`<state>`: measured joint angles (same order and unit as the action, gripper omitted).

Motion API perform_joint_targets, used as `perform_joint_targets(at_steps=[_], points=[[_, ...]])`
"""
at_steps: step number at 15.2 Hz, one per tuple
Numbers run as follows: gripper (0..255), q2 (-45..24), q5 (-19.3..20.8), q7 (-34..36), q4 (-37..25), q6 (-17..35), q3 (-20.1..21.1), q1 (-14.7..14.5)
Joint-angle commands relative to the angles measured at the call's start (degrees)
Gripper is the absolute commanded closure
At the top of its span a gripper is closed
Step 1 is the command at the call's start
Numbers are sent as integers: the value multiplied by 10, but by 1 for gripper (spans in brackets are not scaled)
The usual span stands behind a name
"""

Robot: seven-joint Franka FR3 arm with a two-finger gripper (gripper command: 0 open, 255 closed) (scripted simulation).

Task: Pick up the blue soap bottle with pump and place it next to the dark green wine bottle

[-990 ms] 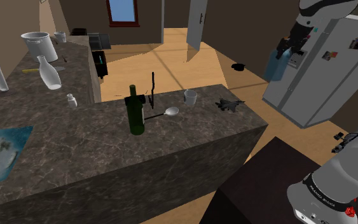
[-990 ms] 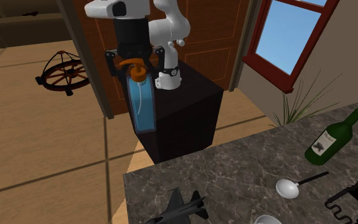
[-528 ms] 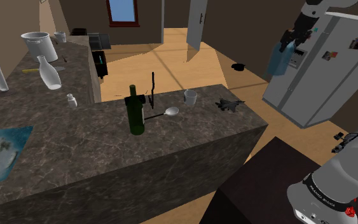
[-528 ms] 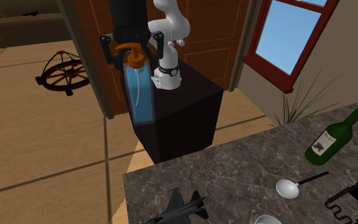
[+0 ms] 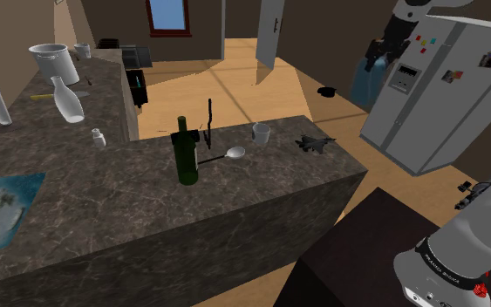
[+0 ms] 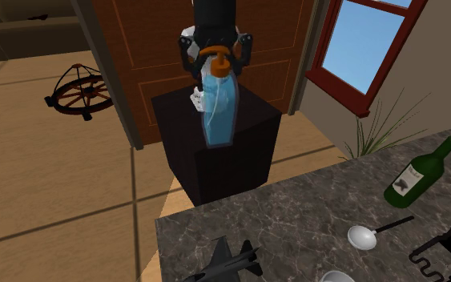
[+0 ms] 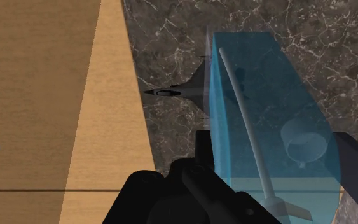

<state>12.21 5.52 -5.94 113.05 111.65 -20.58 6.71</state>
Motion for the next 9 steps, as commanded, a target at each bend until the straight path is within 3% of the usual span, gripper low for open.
perform_joint_targets(at_steps=[1,9], points=[[255,10,5,33,13,1,20,-10],[255,16,10,148,22,-4,94,-51]])
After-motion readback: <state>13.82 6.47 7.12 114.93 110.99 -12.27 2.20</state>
